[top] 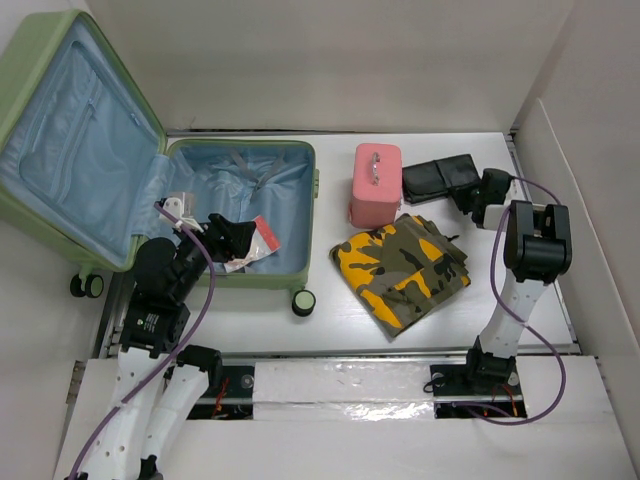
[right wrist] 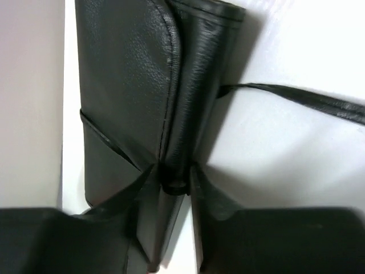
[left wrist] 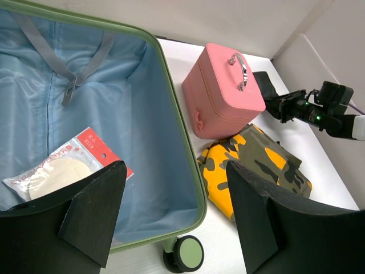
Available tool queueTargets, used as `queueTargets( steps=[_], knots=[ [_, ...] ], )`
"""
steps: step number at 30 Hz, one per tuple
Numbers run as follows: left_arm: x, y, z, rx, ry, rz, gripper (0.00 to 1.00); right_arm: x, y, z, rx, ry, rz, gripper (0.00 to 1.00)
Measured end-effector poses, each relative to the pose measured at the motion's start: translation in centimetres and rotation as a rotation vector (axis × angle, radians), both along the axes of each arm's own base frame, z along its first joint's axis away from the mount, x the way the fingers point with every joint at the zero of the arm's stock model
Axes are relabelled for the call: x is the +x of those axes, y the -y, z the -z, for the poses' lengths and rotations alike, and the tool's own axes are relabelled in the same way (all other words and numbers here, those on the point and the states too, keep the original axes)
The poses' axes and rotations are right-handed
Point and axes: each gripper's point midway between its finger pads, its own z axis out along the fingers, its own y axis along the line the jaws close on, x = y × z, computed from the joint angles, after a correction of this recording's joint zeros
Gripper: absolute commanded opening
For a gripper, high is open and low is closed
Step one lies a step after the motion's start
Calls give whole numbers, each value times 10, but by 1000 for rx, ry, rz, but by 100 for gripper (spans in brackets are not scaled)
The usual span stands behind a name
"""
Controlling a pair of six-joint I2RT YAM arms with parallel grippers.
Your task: Pack the luggage
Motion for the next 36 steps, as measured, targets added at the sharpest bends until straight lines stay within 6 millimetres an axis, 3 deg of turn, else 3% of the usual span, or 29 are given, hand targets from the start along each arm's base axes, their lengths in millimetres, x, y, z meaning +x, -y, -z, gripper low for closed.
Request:
queueTargets(
  steps=[1, 3, 4, 11, 15, 20, 28, 32, 36],
  knots=[
    [0, 0, 0, 0, -2, 0, 68, 3, 0, 1, 8, 5, 4, 13],
    [1, 0, 2, 2, -7, -2, 68, 6, -1, -2, 24, 23, 16, 9],
    [2, 0, 2, 3, -9, -2, 68, 7, -1, -2, 25, 26, 21, 1],
    [3, -1, 4, 4, -15, -7, 68, 7, 3, -9, -28, 65, 14, 0],
    [4, -3, 4, 4, -15, -17, 68, 0, 10, -32, -117, 117, -22, 0],
    [4, -3, 4, 3, -15, -13, 68, -9, 18, -94, -241, 258, -70, 0],
    [4, -4, 3, 2, -14, -16, 68, -32, 9, -204, -409, 480, -136, 0],
    [4, -4, 3, 1, -12, -15, 68, -49, -18, -257, -477, 590, -204, 0],
    [3, -4, 2, 0, -7, -13, 68, -59, -79, -312, -510, 715, -350, 0]
  ],
)
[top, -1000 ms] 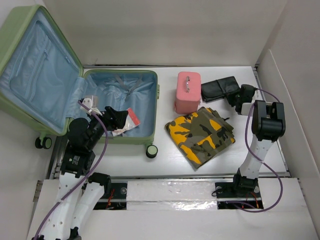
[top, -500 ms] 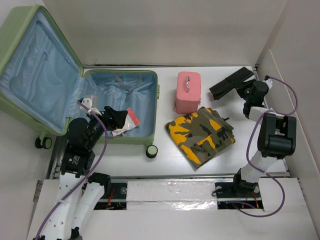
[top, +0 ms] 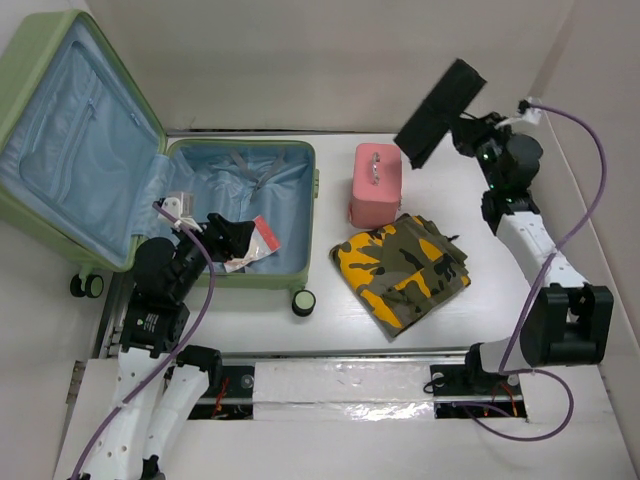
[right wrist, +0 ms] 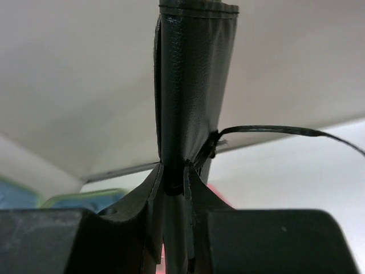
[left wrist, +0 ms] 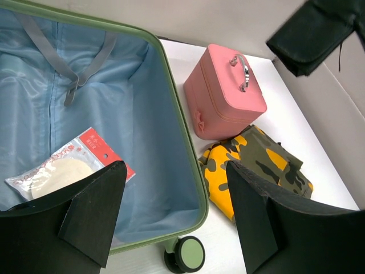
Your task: Pack the luggage
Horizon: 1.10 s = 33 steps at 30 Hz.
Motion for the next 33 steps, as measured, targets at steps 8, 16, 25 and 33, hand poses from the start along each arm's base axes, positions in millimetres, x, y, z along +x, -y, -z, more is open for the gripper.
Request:
queueTargets(
  steps=[8, 16, 25, 33],
  knots=[
    [-4, -1, -5, -4, 20, -2, 68, -25, -194, -75, -51, 147, -459, 0],
    [-5, -3, -8, -5, 32, -14, 68, -30, -379, 1, -18, -9, -877, 65],
    [-6, -4, -9, -6, 37, -16, 68, 1, -297, 80, -116, -226, -686, 4],
    [-6, -3, -8, -7, 34, -9, 64, -3, -195, 25, -355, -110, -264, 70]
  ],
)
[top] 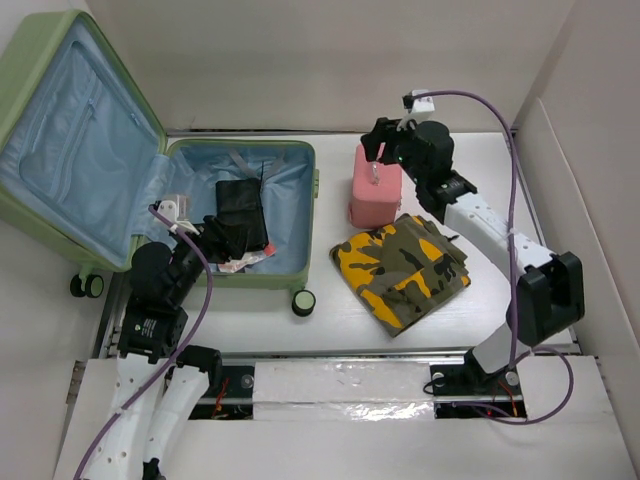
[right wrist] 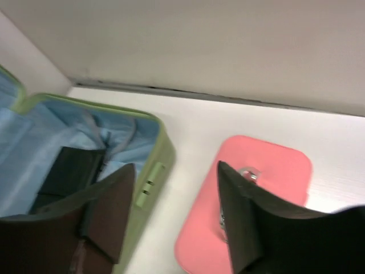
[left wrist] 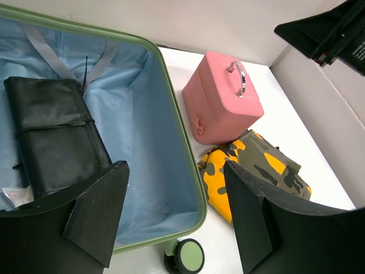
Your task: Pack the luggage
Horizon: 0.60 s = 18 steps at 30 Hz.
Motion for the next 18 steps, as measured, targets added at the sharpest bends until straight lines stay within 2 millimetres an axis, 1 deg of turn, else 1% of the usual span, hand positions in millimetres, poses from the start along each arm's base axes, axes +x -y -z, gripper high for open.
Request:
queueTargets(
  steps=[2, 4, 9, 10, 11, 12, 13, 14, 15, 16, 17, 18],
  knots=[
    [0, 0, 0, 0, -2, 1, 64, 2, 5, 4, -56, -3, 35, 71],
    [0, 1, 1, 0, -3, 3, 64, 7, 4, 24, -117, -37, 48, 71],
    [0, 1, 1, -1, -3, 3, 64, 14, 2, 108, -279, -215, 70, 65],
    [0, 1, 1, -1, -3, 4, 64, 16, 2, 121, -302, -244, 74, 61],
    [0, 1, 1, -1, -3, 4, 64, 19, 3, 132, -325, -266, 78, 59],
    [0, 1, 1, -1, -4, 4, 64, 21, 3, 140, -342, -287, 85, 54],
    [0, 1, 1, -1, -4, 4, 64, 24, 4, 146, -357, -298, 94, 46],
    [0, 1, 1, -1, -4, 4, 64, 28, 5, 147, -366, -301, 104, 30],
    [0, 1, 1, -1, -3, 4, 64, 32, 6, 146, -373, -295, 114, 24],
    [0, 1, 0, -1, -2, 4, 64, 35, 7, 142, -374, -288, 127, 15],
    [0, 1, 0, -2, -2, 4, 64, 36, 8, 141, -372, -290, 140, 0],
    [0, 1, 0, -2, -1, 4, 64, 37, 10, 140, -378, -289, 153, 0]
  ],
)
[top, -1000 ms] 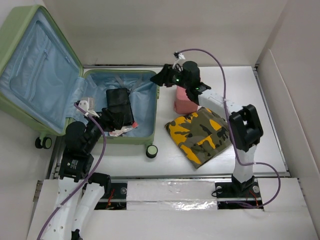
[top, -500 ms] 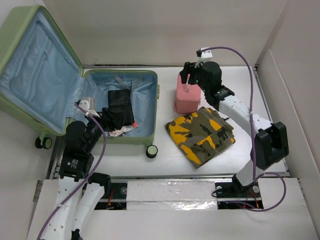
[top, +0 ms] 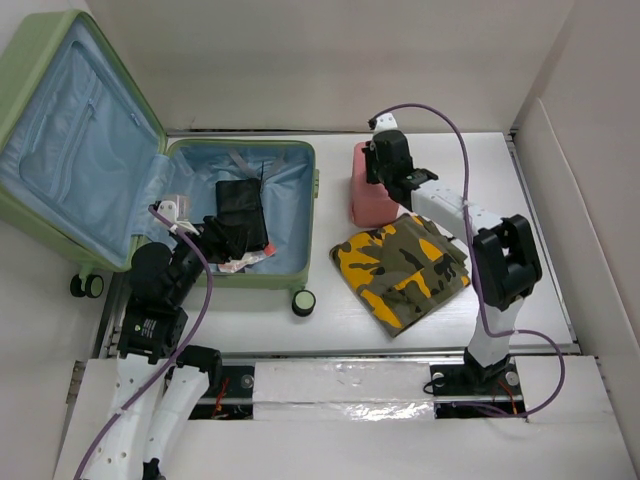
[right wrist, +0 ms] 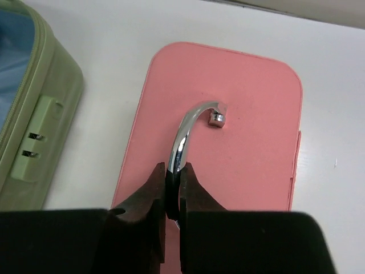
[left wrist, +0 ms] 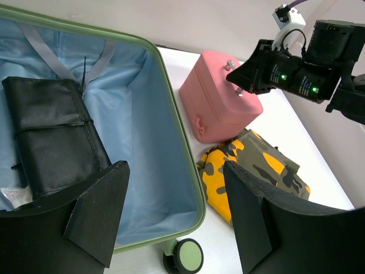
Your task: Pack the luggage
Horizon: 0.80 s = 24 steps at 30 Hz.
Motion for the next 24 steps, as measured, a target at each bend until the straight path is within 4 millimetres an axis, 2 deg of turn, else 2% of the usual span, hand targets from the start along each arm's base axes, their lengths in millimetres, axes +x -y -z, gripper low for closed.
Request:
queueTargets(
  steps=[5, 8, 11, 13, 16, 19, 21, 24],
  knots=[
    [0, 0, 0, 0, 1, 0, 64, 0, 7, -7, 13, 30, 29, 0],
    [0, 0, 0, 0, 1, 0, 64, -3, 10, -20, 27, 50, 26, 0],
    [0, 0, -1, 0, 2, 0, 64, 0, 7, -54, 54, 97, 5, 0],
    [0, 0, -1, -1, 3, 0, 64, 5, -1, -88, 82, 152, -16, 0],
    [-1, 0, -1, -1, 3, 0, 64, 3, -25, -153, 144, 269, -72, 0],
    [-1, -1, -1, -3, 5, -7, 64, -13, -60, -209, 220, 369, -160, 0],
    [0, -4, -2, -5, 7, -22, 63, -30, -88, -235, 272, 407, -237, 0],
    [-3, -9, -7, -16, 26, -51, 58, -49, -136, -259, 364, 425, -359, 0]
  ],
)
